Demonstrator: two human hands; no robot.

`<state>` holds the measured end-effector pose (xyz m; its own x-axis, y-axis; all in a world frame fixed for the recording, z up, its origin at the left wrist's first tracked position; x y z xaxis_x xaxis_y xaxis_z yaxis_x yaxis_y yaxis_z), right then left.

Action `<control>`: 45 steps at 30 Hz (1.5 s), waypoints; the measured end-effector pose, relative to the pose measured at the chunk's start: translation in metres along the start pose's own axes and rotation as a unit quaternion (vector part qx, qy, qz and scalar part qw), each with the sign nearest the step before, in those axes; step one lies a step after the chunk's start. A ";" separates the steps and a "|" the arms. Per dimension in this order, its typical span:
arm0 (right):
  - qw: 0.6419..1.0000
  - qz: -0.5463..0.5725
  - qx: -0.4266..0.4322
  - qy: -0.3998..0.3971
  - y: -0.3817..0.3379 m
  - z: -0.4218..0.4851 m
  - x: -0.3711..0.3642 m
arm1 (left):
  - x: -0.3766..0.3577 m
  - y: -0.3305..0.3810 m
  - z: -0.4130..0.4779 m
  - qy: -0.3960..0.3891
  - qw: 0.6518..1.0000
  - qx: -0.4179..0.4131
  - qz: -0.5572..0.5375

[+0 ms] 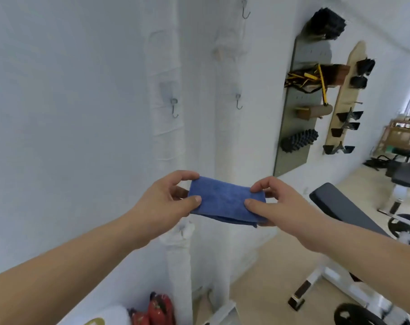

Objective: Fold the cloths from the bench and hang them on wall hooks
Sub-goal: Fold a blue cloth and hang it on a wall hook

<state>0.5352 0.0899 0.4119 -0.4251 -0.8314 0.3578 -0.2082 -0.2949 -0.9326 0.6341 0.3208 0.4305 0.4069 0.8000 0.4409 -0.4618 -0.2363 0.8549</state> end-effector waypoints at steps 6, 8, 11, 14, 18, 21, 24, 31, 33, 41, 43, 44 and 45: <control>0.999 -0.003 0.047 -0.016 -0.118 0.092 0.001 | 0.076 0.046 0.100 0.041 0.997 -0.065 0.026; 0.996 -0.007 0.092 0.001 -0.152 0.116 0.000 | 0.100 0.058 0.129 0.053 0.994 -0.089 0.032; 0.986 -0.002 0.160 0.052 -0.196 0.143 -0.005 | 0.134 0.073 0.169 0.073 0.988 -0.128 0.041; 0.969 -0.004 0.222 0.105 -0.242 0.163 -0.010 | 0.170 0.093 0.206 0.097 0.980 -0.169 0.047; 0.947 -0.004 0.289 0.143 -0.307 0.184 -0.006 | 0.215 0.119 0.245 0.123 0.966 -0.221 0.047; 0.932 0.020 0.322 0.164 -0.348 0.195 0.007 | 0.237 0.146 0.266 0.138 0.953 -0.264 0.057; 0.918 0.059 0.341 0.195 -0.386 0.210 0.017 | 0.256 0.181 0.285 0.167 0.934 -0.308 0.071; 0.856 0.002 0.455 0.246 -0.472 0.238 0.017 | 0.284 0.233 0.326 0.273 0.905 -0.317 0.076; 0.868 -0.028 0.445 0.218 -0.481 0.255 0.009 | 0.287 0.222 0.336 0.279 0.916 -0.275 0.086; 0.908 -0.103 0.381 0.140 -0.497 0.287 0.000 | 0.285 0.218 0.352 0.307 0.845 -0.307 0.312; 0.900 -0.172 0.366 0.162 -0.500 0.287 -0.003 | 0.277 0.225 0.350 0.280 0.822 -0.392 0.303; 0.901 -0.200 0.347 0.165 -0.500 0.287 -0.006 | 0.273 0.225 0.350 0.264 0.819 -0.415 0.295; 0.906 -0.209 0.331 0.163 -0.499 0.287 -0.007 | 0.269 0.224 0.350 0.252 0.822 -0.416 0.296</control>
<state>0.8952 0.1075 0.8612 -0.6914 -0.4309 0.5799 0.1168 -0.8587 -0.4989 0.9159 0.2900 0.8368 -0.3654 0.8570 0.3634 -0.9256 -0.3758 -0.0445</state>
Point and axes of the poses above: each hand's wrist, its own z-axis towards the middle knuckle, its own x-axis out of the back of the hand, y = z × x, the point moved 5 cm from there along z, towards the middle knuckle, and after that the axes turned 9 degrees about -x, right-handed, at the moved point
